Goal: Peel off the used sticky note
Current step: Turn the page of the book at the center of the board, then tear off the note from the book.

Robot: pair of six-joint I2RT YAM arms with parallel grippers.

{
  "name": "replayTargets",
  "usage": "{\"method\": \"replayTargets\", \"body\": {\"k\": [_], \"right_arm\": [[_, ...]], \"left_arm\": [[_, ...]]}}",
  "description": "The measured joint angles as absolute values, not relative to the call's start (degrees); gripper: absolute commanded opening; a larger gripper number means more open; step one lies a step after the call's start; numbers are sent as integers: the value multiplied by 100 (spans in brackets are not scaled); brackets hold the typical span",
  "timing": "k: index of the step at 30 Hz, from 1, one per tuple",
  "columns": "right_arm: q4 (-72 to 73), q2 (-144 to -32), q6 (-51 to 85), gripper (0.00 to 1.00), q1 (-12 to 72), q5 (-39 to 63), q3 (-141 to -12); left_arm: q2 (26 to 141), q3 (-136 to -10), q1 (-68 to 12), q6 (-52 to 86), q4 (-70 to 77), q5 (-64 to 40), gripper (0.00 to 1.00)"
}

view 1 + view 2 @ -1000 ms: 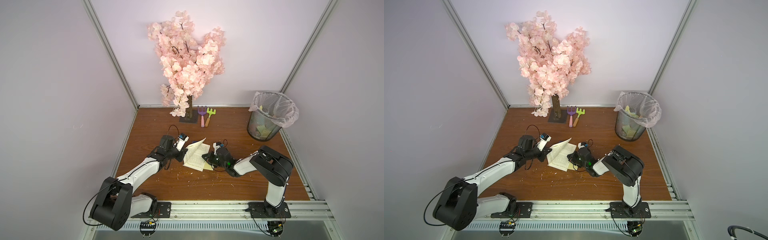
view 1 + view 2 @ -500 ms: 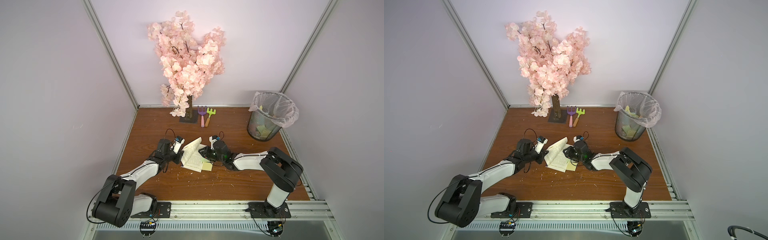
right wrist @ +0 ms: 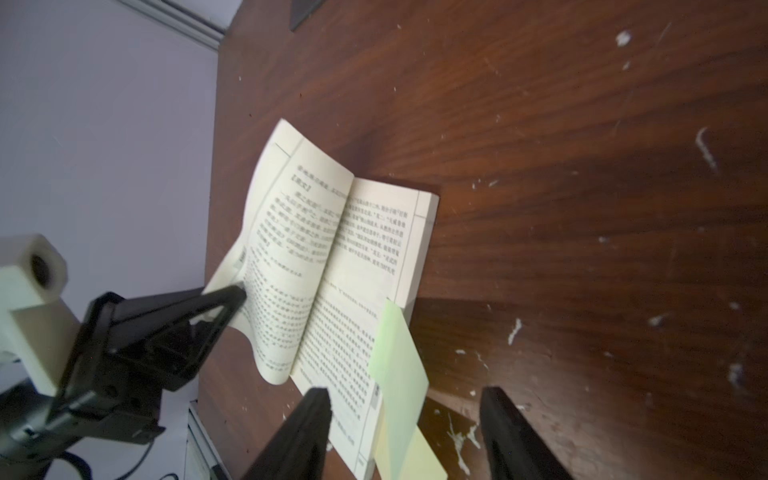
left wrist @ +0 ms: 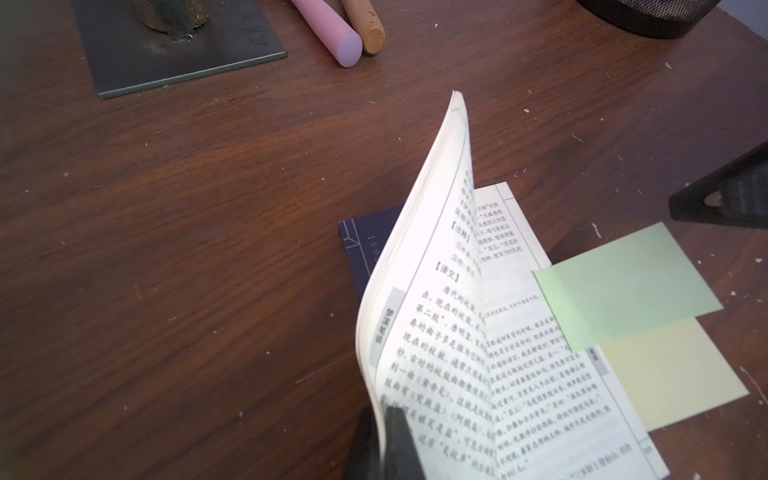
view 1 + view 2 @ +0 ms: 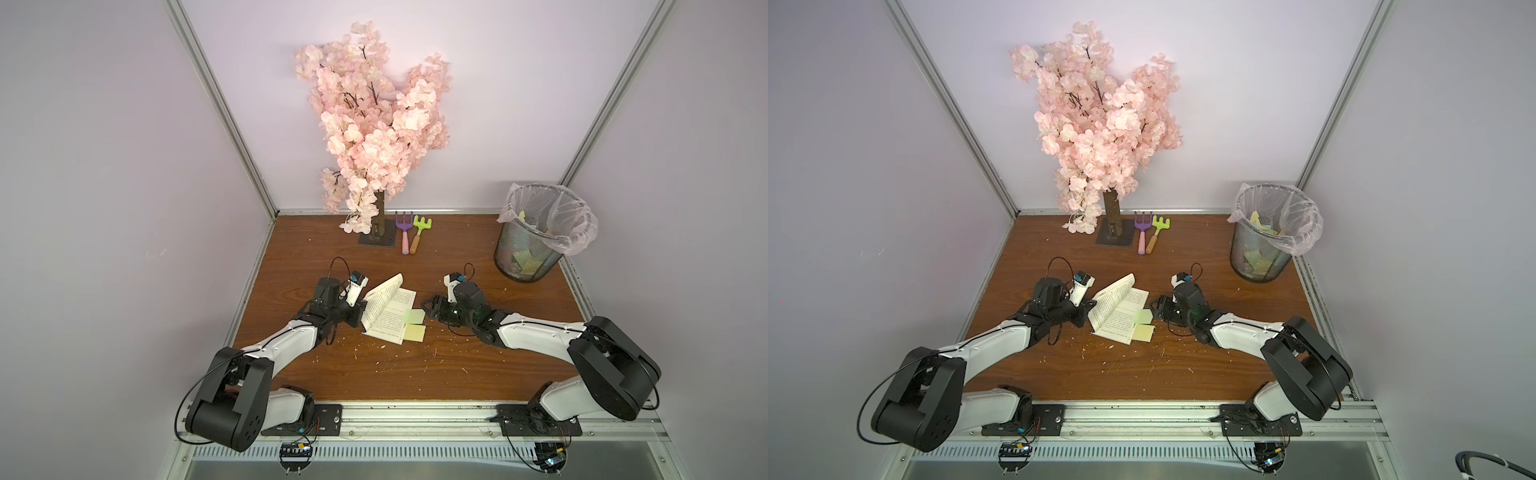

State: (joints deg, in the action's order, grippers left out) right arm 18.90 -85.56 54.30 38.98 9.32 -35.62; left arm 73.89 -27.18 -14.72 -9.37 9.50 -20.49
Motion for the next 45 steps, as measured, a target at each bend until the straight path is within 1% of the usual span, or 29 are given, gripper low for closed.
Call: {"method": "replayTargets", "body": {"k": [5,6,7,9,10,11,13,14,22,38,45], "right_arm": [[2018,-9015,5328,56,3957,1288,-3653],[2029,-9159,5325,54,3968,1328,-3708],[2049,-9303,5325,50,3975,1365,-3769],[2130,-9570,5349,37,3986,1463,-3879],[2193,-9679,5360,29,3986,1494,-3922],[2274,-9758,5378,18,3992,1522,-3951],[2399,-9843,5428,2,4001,1588,-3977],[2421,-9852,5441,0,4003,1603,-3986],[2344,-9730,5424,0,3887,1605,-4080],[1911,-9017,5253,0,3428,1772,-3992],[1728,-8967,5078,0,3319,1911,-3988]], "left_arm": [[7422,-2718,-1468,-937,954,-2051,2],[7422,-2718,-1468,-937,956,-2051,2],[7426,-2718,-1468,-937,954,-2051,2],[7432,-2718,-1468,-937,958,-2053,2],[7437,-2718,-1468,-937,958,-2053,2],[7443,-2718,-1468,-937,958,-2053,2],[7448,-2718,-1468,-939,961,-2053,2],[7448,-2718,-1468,-937,961,-2053,2],[7452,-2718,-1466,-939,965,-2056,2],[7452,-2718,-1463,-919,991,-2053,2],[7452,-2718,-1463,-915,991,-2053,2]]}}
